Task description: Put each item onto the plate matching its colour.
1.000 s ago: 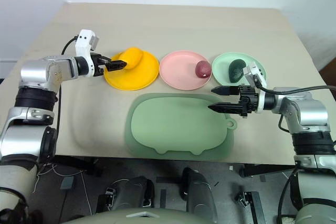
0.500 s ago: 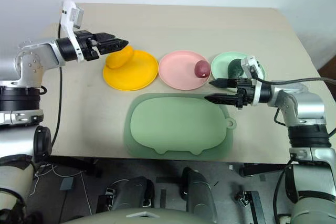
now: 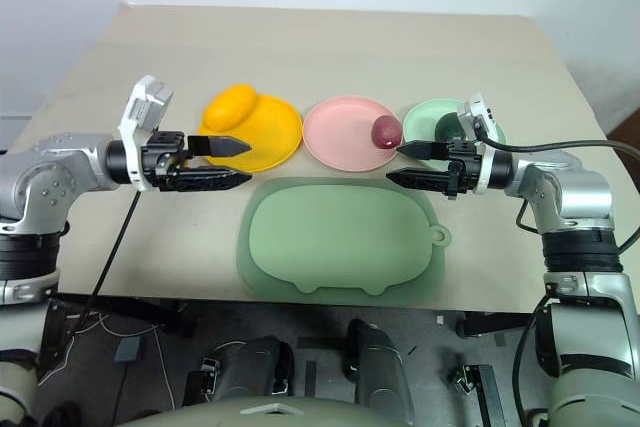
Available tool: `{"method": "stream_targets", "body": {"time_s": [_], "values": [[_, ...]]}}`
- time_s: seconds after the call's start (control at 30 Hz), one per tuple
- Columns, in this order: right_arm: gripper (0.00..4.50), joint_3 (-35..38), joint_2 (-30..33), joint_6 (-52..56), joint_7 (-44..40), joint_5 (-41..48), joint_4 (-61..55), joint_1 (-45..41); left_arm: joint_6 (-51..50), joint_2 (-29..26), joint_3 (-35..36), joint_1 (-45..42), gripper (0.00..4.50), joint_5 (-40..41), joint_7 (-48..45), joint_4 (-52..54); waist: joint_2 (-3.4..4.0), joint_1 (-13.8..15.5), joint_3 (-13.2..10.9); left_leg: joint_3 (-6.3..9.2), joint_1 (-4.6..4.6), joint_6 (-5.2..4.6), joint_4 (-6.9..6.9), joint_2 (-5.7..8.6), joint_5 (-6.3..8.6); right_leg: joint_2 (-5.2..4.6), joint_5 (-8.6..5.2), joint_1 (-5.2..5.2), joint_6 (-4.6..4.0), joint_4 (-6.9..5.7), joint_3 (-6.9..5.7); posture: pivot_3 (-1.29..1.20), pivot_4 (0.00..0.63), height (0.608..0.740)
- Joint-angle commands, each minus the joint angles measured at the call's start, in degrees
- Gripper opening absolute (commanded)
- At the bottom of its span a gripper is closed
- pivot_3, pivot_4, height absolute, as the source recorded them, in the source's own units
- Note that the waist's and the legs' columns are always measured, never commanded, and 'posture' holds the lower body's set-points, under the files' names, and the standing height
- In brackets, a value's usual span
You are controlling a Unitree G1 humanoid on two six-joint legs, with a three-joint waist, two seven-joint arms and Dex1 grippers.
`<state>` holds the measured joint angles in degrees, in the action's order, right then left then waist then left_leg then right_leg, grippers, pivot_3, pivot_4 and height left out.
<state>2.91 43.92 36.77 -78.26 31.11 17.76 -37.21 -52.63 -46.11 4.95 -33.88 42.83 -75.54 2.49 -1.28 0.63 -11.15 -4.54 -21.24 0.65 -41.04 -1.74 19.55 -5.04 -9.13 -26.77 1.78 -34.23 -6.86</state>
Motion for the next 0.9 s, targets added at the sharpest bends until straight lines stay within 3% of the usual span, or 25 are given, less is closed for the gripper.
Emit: {"method": "stream_targets", "body": {"time_s": [0.03,0.33,0.57,0.9], "values": [[4.5,1.4,1.3,-0.9,-1.2,0.2,0.0,-0.9,4.2,-2.3,2.1,0.8,4.49,-0.3,-4.1,-3.1,0.02,0.0,0.0,0.0,0.01,0.0,0.0,0.0,0.0,0.0,0.0,-0.01,0.0,0.0,0.0,0.0,0.15,0.74],[4.5,1.8,1.6,-0.3,-1.6,0.6,-0.8,-0.7,12.4,-2.9,3.4,1.7,4.49,-1.0,-9.3,-5.6,0.02,0.1,0.0,0.01,-0.02,-0.11,-0.02,0.01,0.06,-0.01,0.0,0.0,0.0,0.0,-0.01,0.0,0.15,0.74],[4.5,1.2,2.6,-1.6,-4.2,-0.5,2.2,-2.2,13.6,-5.3,3.5,-1.6,4.49,-1.5,-12.7,-12.3,0.02,0.1,0.0,0.0,-0.03,-0.31,-0.03,0.01,0.17,-0.01,0.0,-0.01,0.0,0.01,-0.01,0.0,0.15,0.74],[4.5,1.1,3.2,-4.7,-6.3,-2.7,7.6,-3.4,11.4,-5.8,4.7,0.8,4.49,0.3,-12.3,-9.9,0.04,0.0,0.0,-0.01,-0.03,-0.26,-0.01,-0.01,0.14,0.0,0.0,-0.03,0.0,0.0,-0.01,0.0,0.15,0.74]]}}
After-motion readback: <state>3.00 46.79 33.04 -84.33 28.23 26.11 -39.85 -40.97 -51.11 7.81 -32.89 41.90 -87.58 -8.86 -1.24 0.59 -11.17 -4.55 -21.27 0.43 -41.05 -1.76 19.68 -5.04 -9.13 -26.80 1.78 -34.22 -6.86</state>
